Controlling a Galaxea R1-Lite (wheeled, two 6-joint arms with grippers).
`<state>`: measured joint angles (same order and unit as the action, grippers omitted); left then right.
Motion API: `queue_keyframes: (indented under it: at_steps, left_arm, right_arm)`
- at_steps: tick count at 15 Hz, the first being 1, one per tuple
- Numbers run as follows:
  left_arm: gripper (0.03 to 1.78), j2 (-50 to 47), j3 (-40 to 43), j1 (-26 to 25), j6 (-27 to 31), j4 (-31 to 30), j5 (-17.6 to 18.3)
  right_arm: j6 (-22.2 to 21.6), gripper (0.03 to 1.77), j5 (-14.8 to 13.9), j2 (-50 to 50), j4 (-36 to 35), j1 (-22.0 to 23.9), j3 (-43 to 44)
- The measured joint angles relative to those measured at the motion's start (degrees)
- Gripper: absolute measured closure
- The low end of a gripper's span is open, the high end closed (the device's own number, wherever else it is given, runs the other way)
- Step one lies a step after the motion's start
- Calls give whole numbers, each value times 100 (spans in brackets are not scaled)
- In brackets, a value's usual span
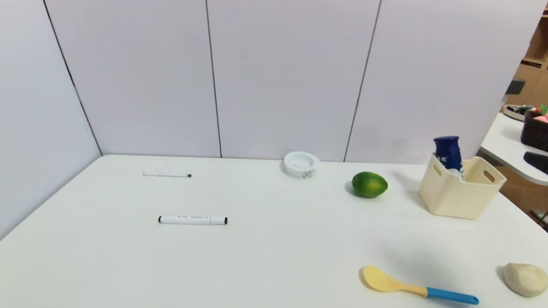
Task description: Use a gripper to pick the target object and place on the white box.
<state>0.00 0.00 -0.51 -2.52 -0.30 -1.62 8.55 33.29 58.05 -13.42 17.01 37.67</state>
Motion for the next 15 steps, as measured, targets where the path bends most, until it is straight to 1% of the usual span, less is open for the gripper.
queue_keyframes:
  at_steps: [4,6,9,12,13,14,15]
  left_arm:
    - [12,0,0,0,0,-2,0]
    - [12,0,0,0,0,-2,-5]
    - [12,0,0,0,0,0,-2]
    - [12,0,0,0,-1,0,-2]
    - [12,0,0,0,2,-2,-2]
    - [12,0,0,0,0,-2,0]
    - [12,0,0,0,0,0,0]
  right_arm:
    - [-23,11,-538,-1508,30,-456,-1309]
    - [-74,11,-868,-2164,34,-684,-1854]
    - [-232,11,-1541,-2915,41,-1103,-2488]
    - [-332,11,-2423,-3507,30,-1442,-3028]
    - [-354,11,-2676,-3694,37,-1527,-3189]
    - [-362,11,-2855,-3906,23,-1591,-3360]
    - [-356,11,-2914,-4111,4,-1627,-3517]
